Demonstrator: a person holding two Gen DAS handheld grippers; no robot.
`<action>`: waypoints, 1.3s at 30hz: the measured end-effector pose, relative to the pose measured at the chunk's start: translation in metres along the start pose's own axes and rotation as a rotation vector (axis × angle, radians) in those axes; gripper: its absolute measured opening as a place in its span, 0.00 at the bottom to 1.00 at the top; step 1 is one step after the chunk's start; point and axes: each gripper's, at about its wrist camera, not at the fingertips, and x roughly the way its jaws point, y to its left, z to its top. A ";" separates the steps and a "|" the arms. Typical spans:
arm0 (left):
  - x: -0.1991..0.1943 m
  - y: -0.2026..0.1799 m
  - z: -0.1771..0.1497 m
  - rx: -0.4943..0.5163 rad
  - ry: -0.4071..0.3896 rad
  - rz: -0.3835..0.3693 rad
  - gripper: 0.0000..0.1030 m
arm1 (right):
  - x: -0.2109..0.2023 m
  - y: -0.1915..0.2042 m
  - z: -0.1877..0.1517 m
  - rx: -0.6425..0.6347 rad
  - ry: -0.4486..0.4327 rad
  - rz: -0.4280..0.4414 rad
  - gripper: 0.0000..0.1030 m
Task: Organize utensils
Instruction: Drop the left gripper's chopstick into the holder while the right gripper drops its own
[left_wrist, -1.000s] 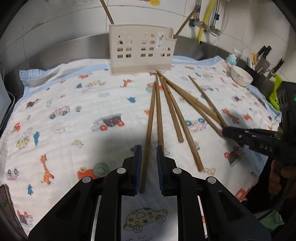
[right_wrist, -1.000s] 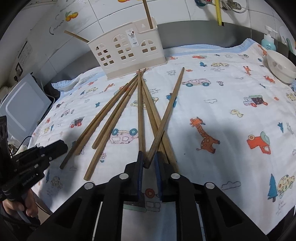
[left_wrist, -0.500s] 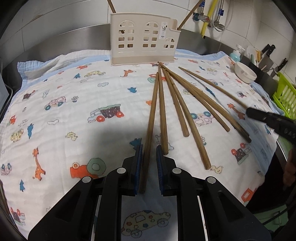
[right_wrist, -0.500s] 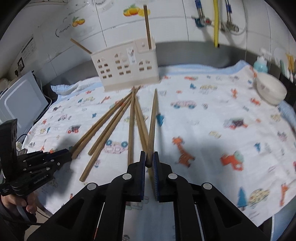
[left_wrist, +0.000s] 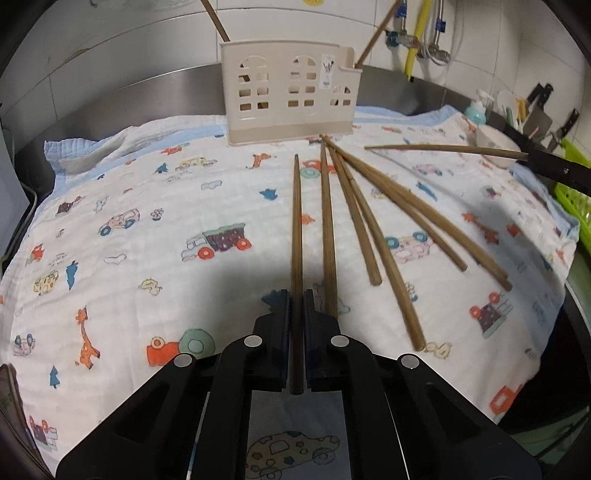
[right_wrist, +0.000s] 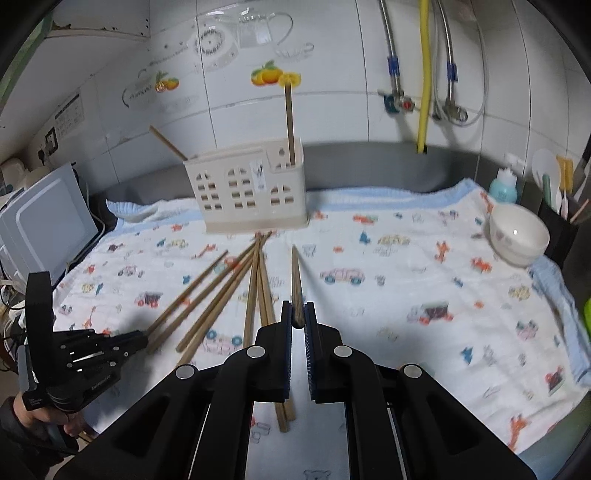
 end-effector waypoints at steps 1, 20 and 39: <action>-0.002 0.000 0.001 -0.002 -0.007 -0.003 0.05 | -0.004 -0.001 0.006 -0.007 -0.012 0.004 0.06; -0.056 0.009 0.069 -0.048 -0.241 -0.069 0.05 | -0.034 0.003 0.108 -0.147 -0.116 0.118 0.06; -0.067 0.016 0.158 0.026 -0.289 -0.094 0.05 | -0.017 0.024 0.238 -0.232 -0.165 0.155 0.06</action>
